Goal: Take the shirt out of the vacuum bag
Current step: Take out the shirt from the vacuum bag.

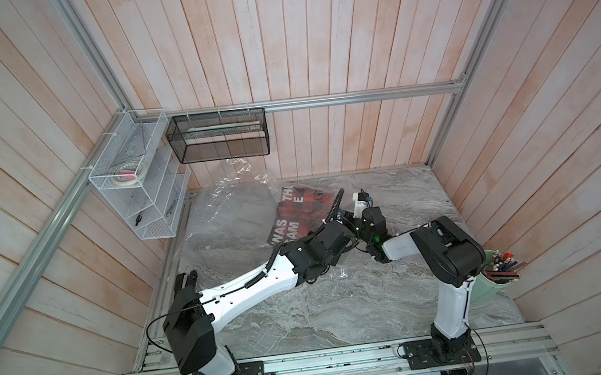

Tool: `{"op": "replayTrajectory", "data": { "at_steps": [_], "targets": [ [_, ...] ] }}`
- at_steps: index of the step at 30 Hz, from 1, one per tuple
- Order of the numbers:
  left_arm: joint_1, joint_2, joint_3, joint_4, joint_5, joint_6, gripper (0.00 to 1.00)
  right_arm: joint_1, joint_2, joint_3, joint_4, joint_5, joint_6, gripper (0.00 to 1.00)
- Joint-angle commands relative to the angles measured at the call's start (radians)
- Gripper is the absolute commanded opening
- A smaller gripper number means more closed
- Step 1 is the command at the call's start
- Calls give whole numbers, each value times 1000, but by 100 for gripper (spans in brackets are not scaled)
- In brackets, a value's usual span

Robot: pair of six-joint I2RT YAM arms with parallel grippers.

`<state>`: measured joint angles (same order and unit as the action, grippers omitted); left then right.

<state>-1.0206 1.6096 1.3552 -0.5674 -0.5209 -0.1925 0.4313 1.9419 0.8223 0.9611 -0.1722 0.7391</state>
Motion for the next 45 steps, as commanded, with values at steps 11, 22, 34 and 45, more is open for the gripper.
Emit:
{"op": "replayTrajectory", "data": {
  "at_steps": [11, 22, 34, 45],
  "targets": [
    [-7, -21, -51, 88, -35, -1, 0, -32, 93, 87, -30, -125, 51, 75],
    [-7, 4, -38, 95, -60, 25, 0, -29, 95, 113, -1, -213, 91, 73],
    [-4, -28, -82, 81, -70, -3, 0, -23, -44, 103, -82, -245, 95, 72],
    [5, -42, -85, 89, -79, 7, 0, -25, -46, 50, -192, -227, 31, 76]
  ]
}}
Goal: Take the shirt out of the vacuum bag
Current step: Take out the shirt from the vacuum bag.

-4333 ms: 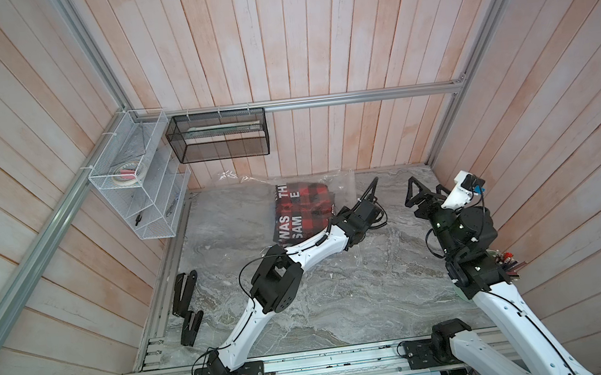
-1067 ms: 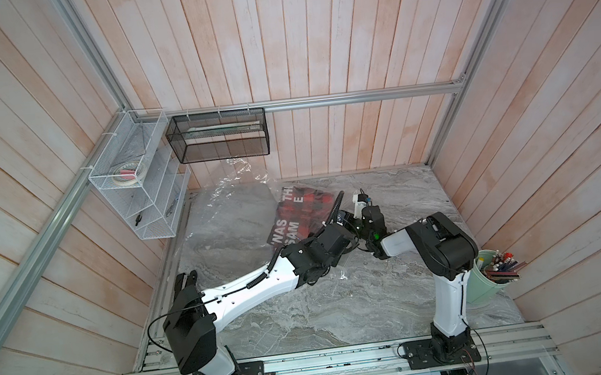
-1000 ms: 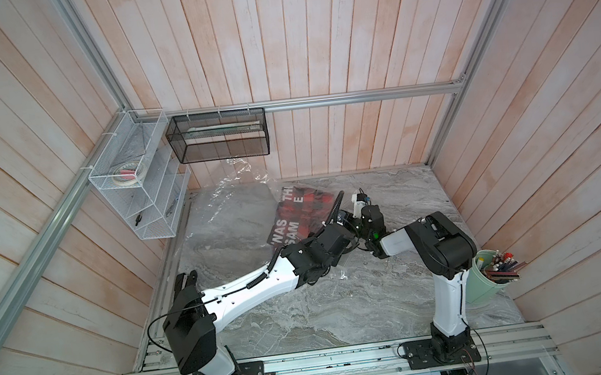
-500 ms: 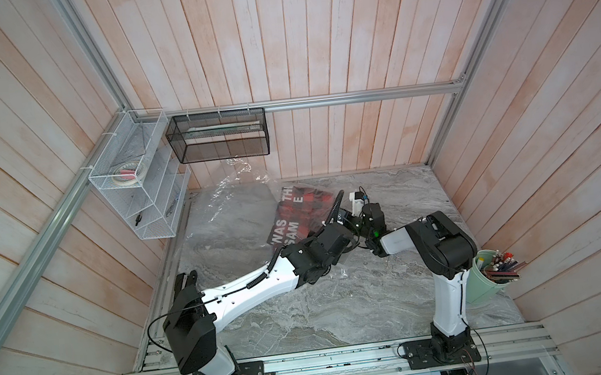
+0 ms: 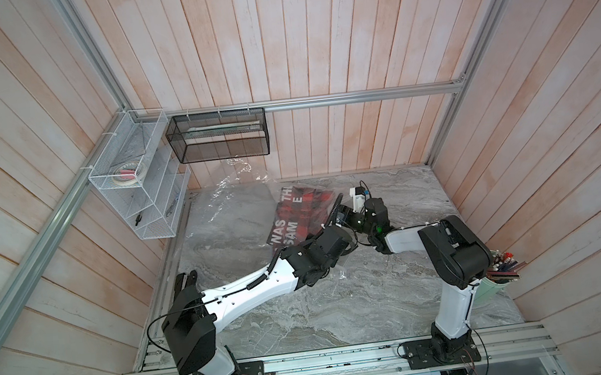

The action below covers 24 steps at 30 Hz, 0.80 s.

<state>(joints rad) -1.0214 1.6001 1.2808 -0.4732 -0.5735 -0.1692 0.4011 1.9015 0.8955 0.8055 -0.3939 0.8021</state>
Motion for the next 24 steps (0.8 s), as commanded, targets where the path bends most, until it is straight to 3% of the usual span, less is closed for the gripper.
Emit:
{"op": "replayTrajectory", "data": {
  "at_steps": [1, 15, 24],
  "targets": [
    [7, -35, -11, -4, -26, -16, 0, 4, -8, -26, -39, -9, -34, 76],
    [16, -52, -21, -6, -50, -16, 0, 5, -130, -79, -140, 40, -102, 78],
    [18, -46, -17, 11, -47, -14, 0, 14, -32, -10, -78, -38, -67, 78]
  ]
}}
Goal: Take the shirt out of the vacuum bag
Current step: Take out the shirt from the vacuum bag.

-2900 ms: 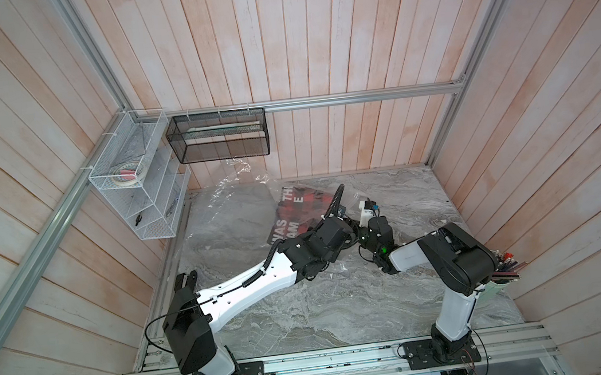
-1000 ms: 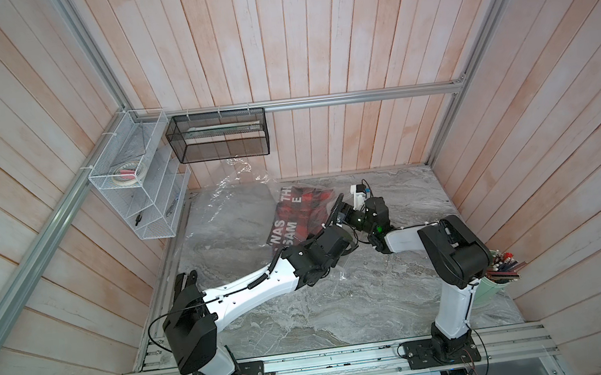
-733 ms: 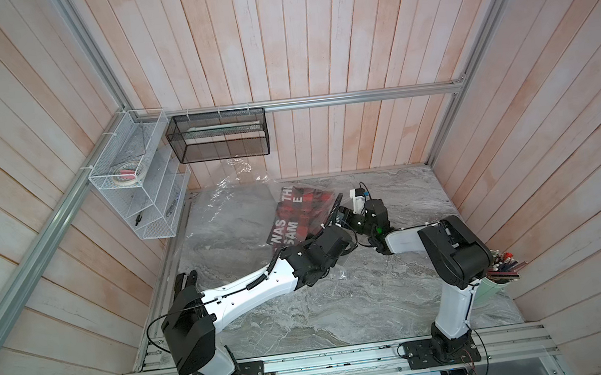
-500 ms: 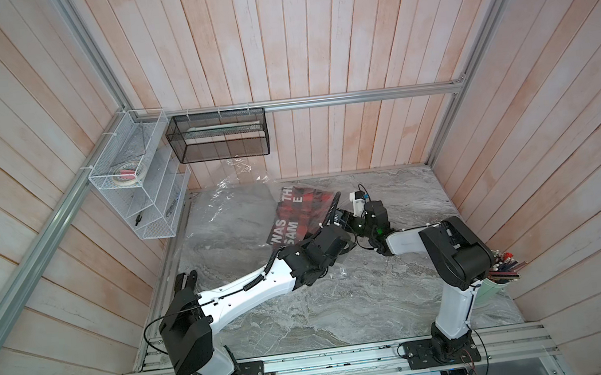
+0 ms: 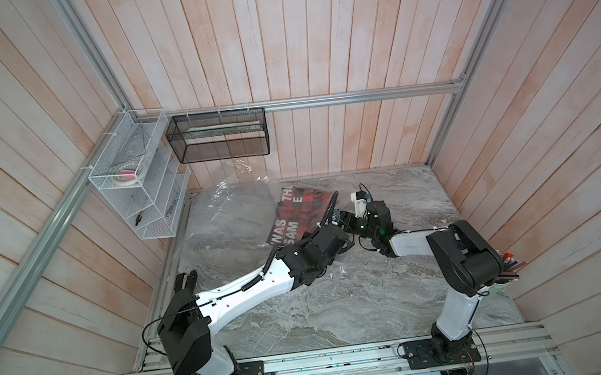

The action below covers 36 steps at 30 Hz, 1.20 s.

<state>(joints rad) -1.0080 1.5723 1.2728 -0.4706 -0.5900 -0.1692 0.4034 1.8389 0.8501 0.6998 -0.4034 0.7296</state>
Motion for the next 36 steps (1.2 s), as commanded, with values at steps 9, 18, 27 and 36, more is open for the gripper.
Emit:
{"op": "replayTrajectory", "data": {
  "at_steps": [9, 18, 27, 36],
  "targets": [
    [9, -22, -19, 10, -33, -14, 0, 34, -21, 42, -47, 24, -39, 77],
    [16, -26, -16, 15, -32, -9, 0, 57, -44, 29, -193, 85, -73, 79],
    [20, -36, -14, 12, -36, -1, 0, 66, -52, 94, -177, 60, -87, 79],
    [28, -53, -39, 19, -37, -5, 0, 68, -94, 85, -268, 100, -123, 79]
  ]
}}
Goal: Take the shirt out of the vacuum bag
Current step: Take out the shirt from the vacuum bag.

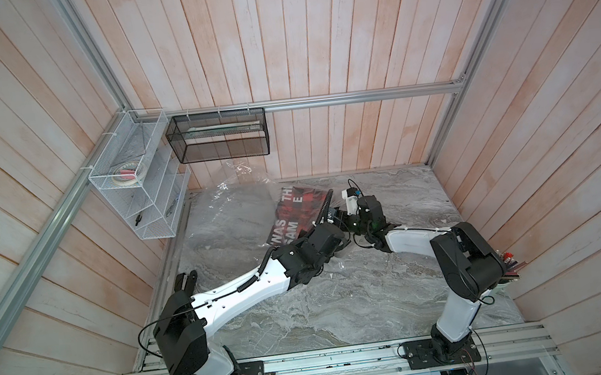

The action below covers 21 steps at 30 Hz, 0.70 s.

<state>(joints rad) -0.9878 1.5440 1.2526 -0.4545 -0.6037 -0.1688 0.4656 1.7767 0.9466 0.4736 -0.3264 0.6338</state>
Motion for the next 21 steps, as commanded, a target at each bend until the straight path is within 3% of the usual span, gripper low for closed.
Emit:
{"op": "replayTrajectory", "data": {
  "at_steps": [1, 21],
  "targets": [
    [9, -25, -20, 3, -22, -6, 0, 7, -35, -17, -43, 24, -29, 80],
    [24, -53, -53, 8, -24, -18, 0, -21, 189, 131, 69, -68, 19, 79]
  ]
}}
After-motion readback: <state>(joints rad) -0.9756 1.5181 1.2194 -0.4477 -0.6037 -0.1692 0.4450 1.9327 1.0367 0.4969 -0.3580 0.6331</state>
